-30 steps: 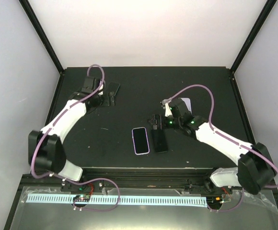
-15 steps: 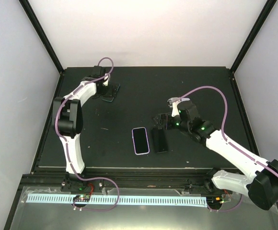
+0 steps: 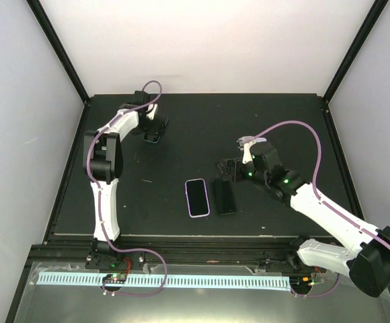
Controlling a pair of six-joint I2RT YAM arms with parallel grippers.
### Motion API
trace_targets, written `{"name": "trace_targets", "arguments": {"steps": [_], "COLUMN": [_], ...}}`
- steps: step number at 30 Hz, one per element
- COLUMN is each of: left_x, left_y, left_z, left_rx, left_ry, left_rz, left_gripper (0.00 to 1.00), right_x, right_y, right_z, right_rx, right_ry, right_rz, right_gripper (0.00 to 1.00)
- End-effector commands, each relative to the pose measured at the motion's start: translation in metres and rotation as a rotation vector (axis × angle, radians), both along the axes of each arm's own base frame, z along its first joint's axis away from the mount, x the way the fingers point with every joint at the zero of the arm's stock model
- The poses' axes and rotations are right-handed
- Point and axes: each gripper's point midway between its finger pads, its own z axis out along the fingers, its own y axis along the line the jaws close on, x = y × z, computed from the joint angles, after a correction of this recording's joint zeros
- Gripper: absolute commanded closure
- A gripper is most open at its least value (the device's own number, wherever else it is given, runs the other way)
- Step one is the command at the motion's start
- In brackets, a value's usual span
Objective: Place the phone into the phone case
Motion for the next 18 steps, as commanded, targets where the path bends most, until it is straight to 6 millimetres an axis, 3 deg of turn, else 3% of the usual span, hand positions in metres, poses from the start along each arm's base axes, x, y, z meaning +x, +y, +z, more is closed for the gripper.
{"name": "trace_targets", "arguments": {"steps": [1, 6, 10, 18], "left_x": [0.005, -0.003, -0.006, -0.004], "left_y": [-0.002, -0.008, -0.003, 0.023], "left_z": [0.009, -0.003, 0.0, 0.006], "left_rx": [-0.036, -0.083, -0.068, 0.026], "left_ry": [0.011, 0.07, 0.076, 0.051], "left_rz": [-0.014, 0.015, 0.04, 0.111], "left_gripper": [0.06, 0.09, 0.1, 0.1], "right_x": [0.005, 0.005, 0.007, 0.006], "right_y": [-0.006, -0.011, -0.017, -0.019], "right_z": [0.02, 0.03, 0.03, 0.036], "right_rx": [0.004, 0.005, -0.024, -0.029], "right_ry": [-0.05, -0.084, -0.102, -0.115], "right_rz": [-0.033, -0.047, -0.069, -0.065], "right_gripper": [0.0, 0.0, 0.0, 0.0]}}
